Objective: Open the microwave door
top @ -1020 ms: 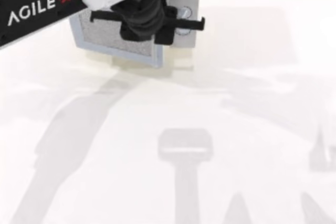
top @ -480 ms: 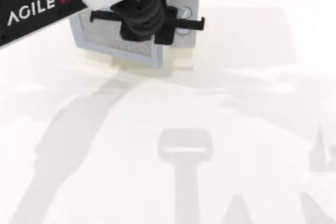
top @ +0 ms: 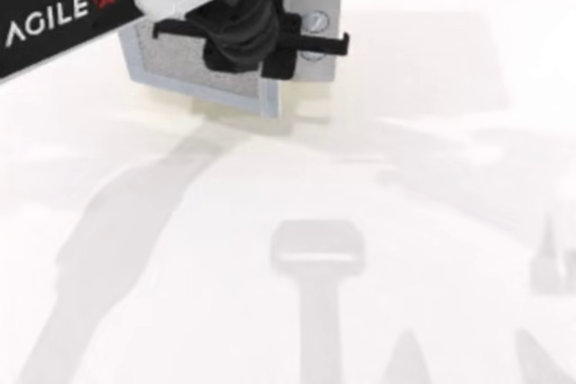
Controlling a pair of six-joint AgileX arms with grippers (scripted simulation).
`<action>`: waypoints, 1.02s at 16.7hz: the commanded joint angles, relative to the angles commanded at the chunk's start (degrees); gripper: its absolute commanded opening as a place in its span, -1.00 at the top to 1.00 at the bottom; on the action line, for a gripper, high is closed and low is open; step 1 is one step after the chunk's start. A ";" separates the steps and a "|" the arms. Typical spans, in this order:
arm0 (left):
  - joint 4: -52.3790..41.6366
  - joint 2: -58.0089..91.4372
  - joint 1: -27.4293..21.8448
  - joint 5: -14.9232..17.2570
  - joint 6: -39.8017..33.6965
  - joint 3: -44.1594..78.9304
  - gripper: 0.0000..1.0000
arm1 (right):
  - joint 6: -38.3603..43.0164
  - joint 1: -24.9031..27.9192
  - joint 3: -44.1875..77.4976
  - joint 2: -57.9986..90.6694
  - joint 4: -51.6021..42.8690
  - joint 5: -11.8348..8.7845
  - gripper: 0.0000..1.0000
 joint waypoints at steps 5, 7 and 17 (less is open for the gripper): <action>2.00 -3.54 1.10 2.30 4.84 -5.47 1.00 | 0.00 0.00 0.00 0.00 0.00 0.00 -1.00; 2.42 -4.15 1.22 2.56 5.32 -5.87 1.00 | 0.00 0.00 0.00 0.00 0.00 0.00 -1.00; 2.42 -4.15 1.22 2.56 5.32 -5.87 1.00 | 0.00 0.00 0.00 0.00 0.00 0.00 -1.00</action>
